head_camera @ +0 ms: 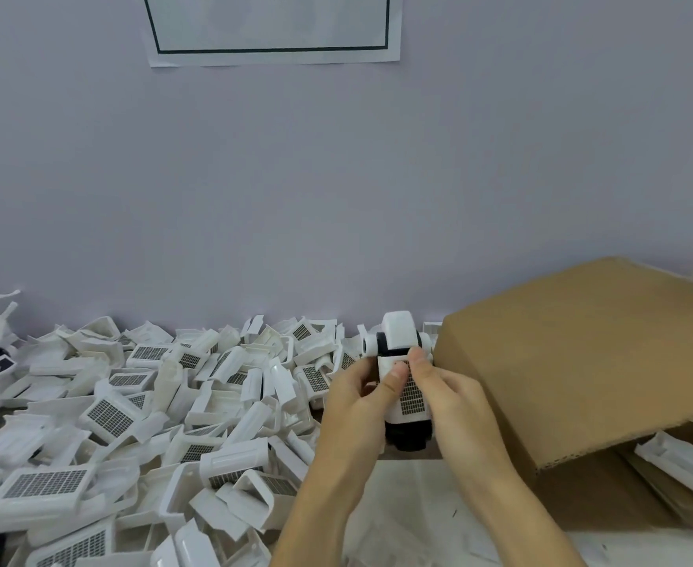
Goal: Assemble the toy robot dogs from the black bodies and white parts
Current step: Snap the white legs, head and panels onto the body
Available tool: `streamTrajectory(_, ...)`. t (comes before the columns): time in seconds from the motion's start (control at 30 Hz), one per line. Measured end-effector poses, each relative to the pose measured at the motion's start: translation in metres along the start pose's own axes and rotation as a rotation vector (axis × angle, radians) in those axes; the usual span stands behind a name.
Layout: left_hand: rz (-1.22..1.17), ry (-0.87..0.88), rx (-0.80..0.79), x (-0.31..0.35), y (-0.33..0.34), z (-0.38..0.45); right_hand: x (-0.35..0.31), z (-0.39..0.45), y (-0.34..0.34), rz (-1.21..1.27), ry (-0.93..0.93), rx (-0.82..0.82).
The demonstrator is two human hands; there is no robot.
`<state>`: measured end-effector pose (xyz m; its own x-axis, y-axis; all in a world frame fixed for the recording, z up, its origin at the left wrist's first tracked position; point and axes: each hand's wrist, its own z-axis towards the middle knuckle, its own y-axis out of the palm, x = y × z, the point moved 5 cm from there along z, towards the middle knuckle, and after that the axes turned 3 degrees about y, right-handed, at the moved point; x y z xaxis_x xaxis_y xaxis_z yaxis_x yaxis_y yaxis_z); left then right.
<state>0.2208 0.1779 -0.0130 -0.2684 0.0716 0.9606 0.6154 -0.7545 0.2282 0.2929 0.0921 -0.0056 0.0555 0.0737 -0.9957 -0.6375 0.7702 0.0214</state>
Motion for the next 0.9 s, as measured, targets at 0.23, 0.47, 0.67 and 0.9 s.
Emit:
streamTrajectory(0.23,-0.003,0.113,0.030,0.003,-0.001,0.003,0.003,0.000,0.006,0.178,0.026,0.036)
streamTrajectory(0.47,0.056,0.116,0.073,0.002,-0.001,0.003,0.004,-0.003,0.011,0.227,0.015,0.076)
streamTrajectory(0.67,0.038,0.077,0.104,0.000,-0.001,0.004,0.004,-0.004,0.012,0.261,0.022,0.108)
streamTrajectory(0.9,0.055,0.095,0.112,0.002,0.001,0.003,0.003,-0.005,0.011,0.309,0.022,0.159)
